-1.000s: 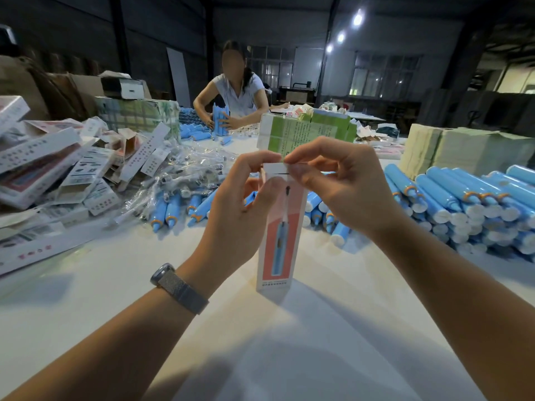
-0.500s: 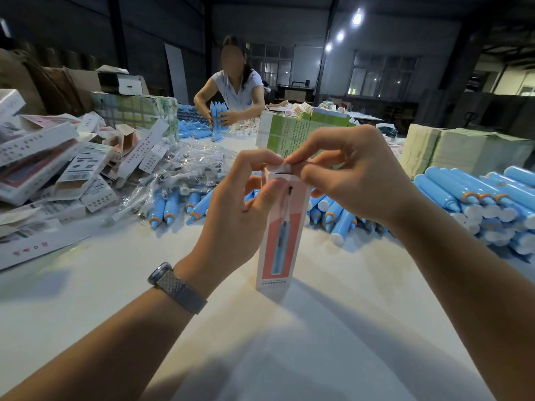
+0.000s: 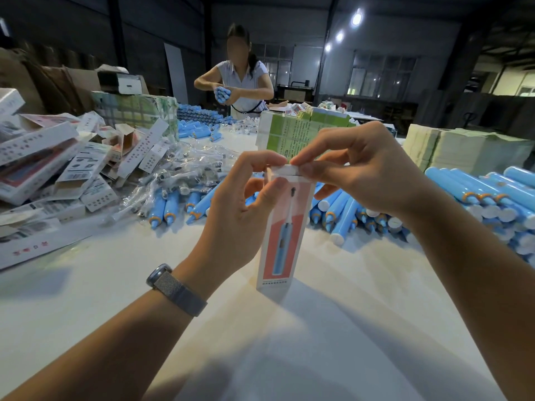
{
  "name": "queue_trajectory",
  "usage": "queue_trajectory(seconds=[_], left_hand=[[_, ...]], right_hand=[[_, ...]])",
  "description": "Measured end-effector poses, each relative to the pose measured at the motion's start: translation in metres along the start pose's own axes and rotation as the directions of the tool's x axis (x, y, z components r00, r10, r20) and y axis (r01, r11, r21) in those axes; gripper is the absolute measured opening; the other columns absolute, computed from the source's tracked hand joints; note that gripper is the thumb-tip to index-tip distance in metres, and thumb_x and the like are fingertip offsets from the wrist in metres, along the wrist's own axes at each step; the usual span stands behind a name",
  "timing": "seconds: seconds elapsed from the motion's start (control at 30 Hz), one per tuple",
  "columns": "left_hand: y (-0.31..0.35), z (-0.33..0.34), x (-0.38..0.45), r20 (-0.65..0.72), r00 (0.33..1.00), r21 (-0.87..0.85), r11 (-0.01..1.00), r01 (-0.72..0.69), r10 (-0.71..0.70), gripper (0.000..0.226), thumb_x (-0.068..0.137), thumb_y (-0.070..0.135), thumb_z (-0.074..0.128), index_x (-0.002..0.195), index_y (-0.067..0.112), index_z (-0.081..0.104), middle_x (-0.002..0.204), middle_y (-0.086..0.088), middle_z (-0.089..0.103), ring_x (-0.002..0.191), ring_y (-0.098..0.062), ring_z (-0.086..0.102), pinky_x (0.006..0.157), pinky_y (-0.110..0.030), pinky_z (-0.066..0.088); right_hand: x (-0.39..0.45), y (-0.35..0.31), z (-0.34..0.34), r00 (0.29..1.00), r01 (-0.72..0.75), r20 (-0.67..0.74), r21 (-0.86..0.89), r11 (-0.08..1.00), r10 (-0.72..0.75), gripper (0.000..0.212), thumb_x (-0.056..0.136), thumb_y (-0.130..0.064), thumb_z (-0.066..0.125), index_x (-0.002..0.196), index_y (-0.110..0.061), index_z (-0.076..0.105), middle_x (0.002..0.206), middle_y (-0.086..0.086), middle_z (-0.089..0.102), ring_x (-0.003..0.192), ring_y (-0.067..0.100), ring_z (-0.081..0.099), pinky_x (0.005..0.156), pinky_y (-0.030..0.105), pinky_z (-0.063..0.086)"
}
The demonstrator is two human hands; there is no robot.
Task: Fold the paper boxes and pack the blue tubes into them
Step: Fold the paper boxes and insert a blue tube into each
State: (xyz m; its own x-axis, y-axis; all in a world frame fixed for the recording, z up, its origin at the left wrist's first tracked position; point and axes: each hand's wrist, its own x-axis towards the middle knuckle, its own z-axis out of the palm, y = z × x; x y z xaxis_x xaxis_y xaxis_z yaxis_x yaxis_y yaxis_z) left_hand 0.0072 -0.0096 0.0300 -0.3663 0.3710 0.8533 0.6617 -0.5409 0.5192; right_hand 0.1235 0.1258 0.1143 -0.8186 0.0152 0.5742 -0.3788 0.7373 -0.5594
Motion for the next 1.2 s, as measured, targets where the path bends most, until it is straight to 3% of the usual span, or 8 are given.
queue_trajectory(seconds=[0.2,0.33,0.5,0.63,0.73,0.93,1.1,1.2], left_hand=[[0.000,0.000,-0.002,0.014,1.000,0.047,0.999,-0.009,0.008,0.014,0.099,0.027,0.050,0.108,0.036,0.054,0.099,0.022,0.061,0.084,-0.008,0.060,0.076,-0.025,0.048],[0.001,0.000,-0.001,-0.015,1.000,0.031,1.000,-0.001,0.001,0.014,0.097,0.027,0.053,0.105,0.038,0.055,0.097,0.024,0.063,0.086,-0.002,0.061,0.074,-0.022,0.051],[0.002,0.000,-0.002,-0.043,0.999,0.015,1.000,0.021,-0.020,0.022,0.094,0.030,0.056,0.097,0.051,0.059,0.090,0.021,0.065,0.082,-0.005,0.062,0.073,-0.025,0.050],[0.004,0.000,-0.003,-0.050,0.999,0.018,1.000,0.021,-0.020,0.010,0.096,0.030,0.053,0.096,0.039,0.055,0.089,0.022,0.063,0.080,-0.002,0.061,0.068,-0.021,0.050],[0.003,-0.001,-0.004,-0.049,0.999,0.041,0.999,0.012,-0.010,0.004,0.098,0.029,0.049,0.098,0.032,0.052,0.090,0.024,0.063,0.080,-0.002,0.062,0.065,-0.023,0.051],[0.003,-0.001,-0.005,-0.078,0.997,0.094,0.995,0.015,-0.007,0.014,0.101,0.023,0.046,0.101,0.035,0.051,0.092,0.023,0.062,0.080,-0.005,0.063,0.062,-0.029,0.054],[0.004,-0.001,-0.006,-0.109,0.994,0.110,0.993,0.031,-0.019,0.017,0.101,0.020,0.048,0.103,0.036,0.053,0.097,0.015,0.062,0.084,-0.020,0.066,0.064,-0.033,0.055],[0.005,0.001,-0.006,-0.110,0.994,0.129,0.991,0.039,-0.024,0.019,0.100,0.018,0.048,0.102,0.036,0.053,0.100,0.008,0.061,0.084,-0.022,0.066,0.064,-0.031,0.055]], right_hand=[[-0.001,-0.001,-0.001,1.000,0.011,-0.010,-0.047,0.999,-0.011,0.013,0.088,-0.005,0.070,0.088,-0.018,0.074,0.075,-0.014,0.071,0.075,0.014,0.073,0.055,0.028,0.058],[-0.001,-0.001,0.004,0.999,0.016,-0.033,-0.042,0.999,-0.018,0.018,0.087,-0.003,0.071,0.088,-0.021,0.074,0.075,-0.016,0.068,0.076,0.016,0.073,0.056,0.032,0.060],[-0.002,0.002,0.008,0.999,0.008,-0.044,0.013,1.000,-0.007,0.017,0.087,-0.003,0.069,0.090,-0.018,0.074,0.075,-0.016,0.063,0.073,0.012,0.070,0.059,0.035,0.061],[-0.004,0.008,0.009,0.998,-0.005,-0.069,0.062,0.998,0.009,0.008,0.085,-0.011,0.072,0.090,-0.016,0.073,0.082,-0.004,0.071,0.080,0.021,0.073,0.060,0.037,0.061],[-0.006,0.014,0.009,0.995,0.009,-0.102,0.110,0.994,0.003,0.014,0.078,-0.021,0.073,0.091,-0.016,0.072,0.091,0.006,0.075,0.084,0.022,0.073,0.061,0.036,0.061],[-0.008,0.021,0.020,0.987,0.070,-0.151,0.073,0.995,-0.058,0.017,0.081,-0.011,0.076,0.095,-0.020,0.071,0.101,-0.004,0.074,0.082,0.012,0.073,0.061,0.033,0.060],[-0.009,0.022,0.024,0.980,0.100,-0.177,0.050,0.994,-0.090,0.020,0.083,-0.012,0.074,0.095,-0.027,0.070,0.101,-0.005,0.074,0.083,0.015,0.073,0.062,0.032,0.060],[-0.009,0.022,0.022,0.979,0.097,-0.181,-0.007,0.995,-0.097,0.020,0.083,-0.012,0.075,0.097,-0.026,0.071,0.101,-0.005,0.074,0.084,0.013,0.073,0.063,0.036,0.060]])
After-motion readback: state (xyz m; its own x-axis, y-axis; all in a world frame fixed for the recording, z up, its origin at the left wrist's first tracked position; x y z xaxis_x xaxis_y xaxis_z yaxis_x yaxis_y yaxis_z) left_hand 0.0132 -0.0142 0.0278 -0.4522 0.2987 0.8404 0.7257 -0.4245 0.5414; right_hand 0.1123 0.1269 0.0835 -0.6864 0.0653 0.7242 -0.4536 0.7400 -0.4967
